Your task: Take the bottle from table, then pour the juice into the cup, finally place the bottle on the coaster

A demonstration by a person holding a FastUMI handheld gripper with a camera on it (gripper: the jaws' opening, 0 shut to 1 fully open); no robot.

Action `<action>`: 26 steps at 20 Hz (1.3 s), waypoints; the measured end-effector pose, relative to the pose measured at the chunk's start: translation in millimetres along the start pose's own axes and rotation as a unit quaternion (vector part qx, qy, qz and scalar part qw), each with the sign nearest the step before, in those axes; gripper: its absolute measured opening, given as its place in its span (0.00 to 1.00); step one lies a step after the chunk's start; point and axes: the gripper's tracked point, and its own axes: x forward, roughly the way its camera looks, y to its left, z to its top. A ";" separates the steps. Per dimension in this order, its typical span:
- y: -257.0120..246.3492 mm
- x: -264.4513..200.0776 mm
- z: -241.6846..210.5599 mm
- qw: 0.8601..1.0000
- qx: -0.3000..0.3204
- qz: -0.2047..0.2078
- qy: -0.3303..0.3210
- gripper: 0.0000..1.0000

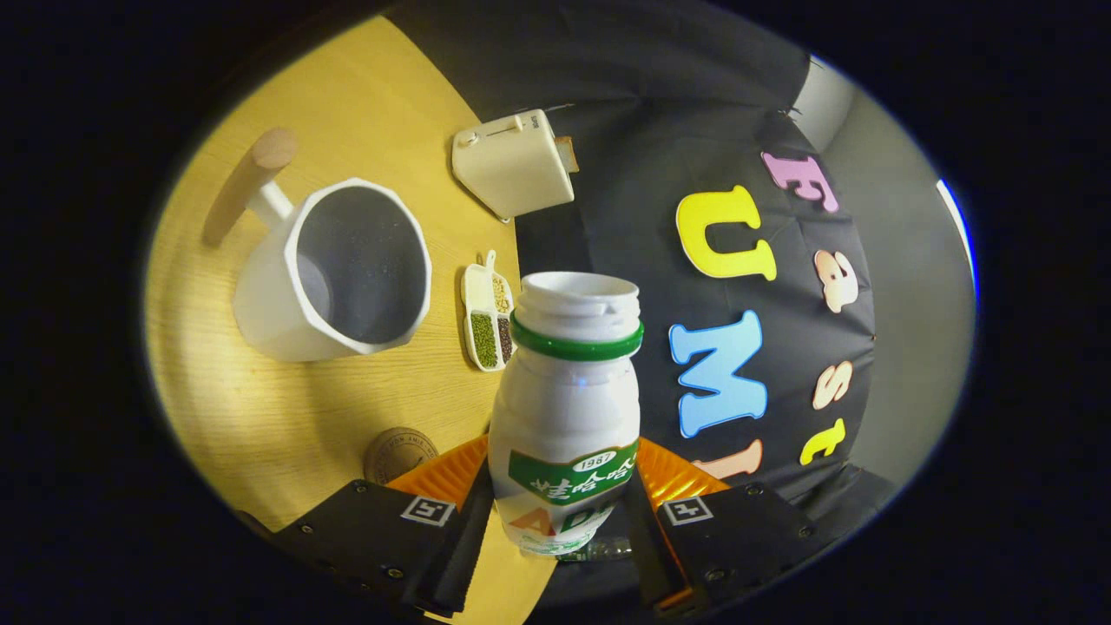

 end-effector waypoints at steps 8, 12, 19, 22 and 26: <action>8.9 -0.3 -18.5 0.996 0.091 0.010 0.009 0.72; 8.8 -1.1 -21.8 0.991 0.134 0.011 0.005 0.72; 5.6 2.5 -27.4 0.973 0.232 0.013 -0.007 0.72; 2.8 3.6 -28.8 0.959 0.283 0.010 -0.015 0.72; 2.4 5.9 -25.7 0.934 0.354 0.018 -0.032 0.72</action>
